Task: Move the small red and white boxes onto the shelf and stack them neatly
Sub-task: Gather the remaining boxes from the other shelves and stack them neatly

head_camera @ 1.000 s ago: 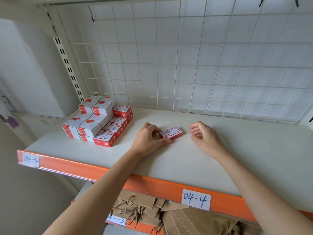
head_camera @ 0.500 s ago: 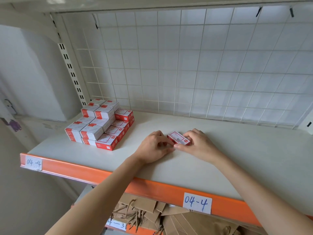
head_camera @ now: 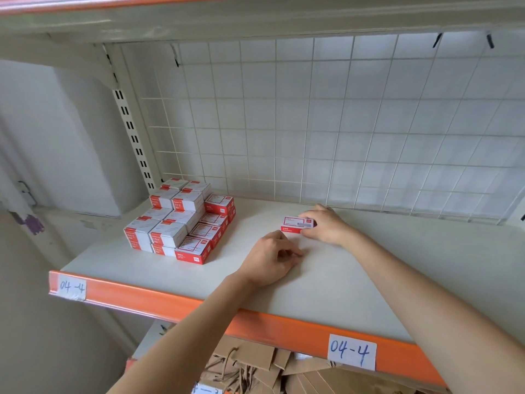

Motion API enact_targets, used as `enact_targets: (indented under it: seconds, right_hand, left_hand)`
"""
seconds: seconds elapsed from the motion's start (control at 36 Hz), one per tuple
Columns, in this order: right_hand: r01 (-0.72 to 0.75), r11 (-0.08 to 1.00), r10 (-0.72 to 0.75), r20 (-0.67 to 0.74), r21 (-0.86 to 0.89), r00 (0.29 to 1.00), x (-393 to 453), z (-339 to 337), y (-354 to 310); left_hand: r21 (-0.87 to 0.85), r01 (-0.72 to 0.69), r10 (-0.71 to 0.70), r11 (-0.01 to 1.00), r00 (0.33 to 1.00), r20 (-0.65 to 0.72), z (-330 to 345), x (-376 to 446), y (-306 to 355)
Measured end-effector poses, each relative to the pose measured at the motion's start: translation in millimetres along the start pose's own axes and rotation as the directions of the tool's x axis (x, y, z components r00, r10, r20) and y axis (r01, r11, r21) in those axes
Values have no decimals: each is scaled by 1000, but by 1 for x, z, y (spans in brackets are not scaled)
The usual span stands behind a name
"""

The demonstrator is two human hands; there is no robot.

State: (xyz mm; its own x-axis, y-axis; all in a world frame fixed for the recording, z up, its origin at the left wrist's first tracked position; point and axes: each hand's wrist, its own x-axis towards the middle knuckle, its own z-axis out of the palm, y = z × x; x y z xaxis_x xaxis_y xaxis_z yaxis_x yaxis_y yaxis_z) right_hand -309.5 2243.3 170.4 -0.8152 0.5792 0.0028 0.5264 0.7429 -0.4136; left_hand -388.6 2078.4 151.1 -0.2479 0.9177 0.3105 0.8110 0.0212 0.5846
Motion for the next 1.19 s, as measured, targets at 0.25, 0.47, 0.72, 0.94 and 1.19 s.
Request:
enact_targets:
  seconds: [0.25, 0.47, 0.72, 0.94, 1.19]
  right_hand:
    - [-95, 990, 102, -68, 105, 992, -26, -13, 3]
    - [-128, 991, 133, -132, 44, 982, -91, -23, 28]
    - [-126, 975, 110, -97, -181, 989, -147, -41, 62]
    - [-92, 970, 68, -113, -225, 991, -205, -76, 99]
    - [-203, 955, 164, -188, -216, 968, -298, -123, 192]
  left_hand:
    - [69, -91, 90, 993, 996, 15, 4, -2, -3]
    - [224, -209, 223, 952, 974, -38, 11, 1, -9]
    - [377, -253, 203, 891, 965, 167, 11, 12, 27]
    - [374, -349, 270, 859, 930, 249, 52, 26, 109]
    - [291, -420, 334, 860, 893, 302, 144, 41, 235]
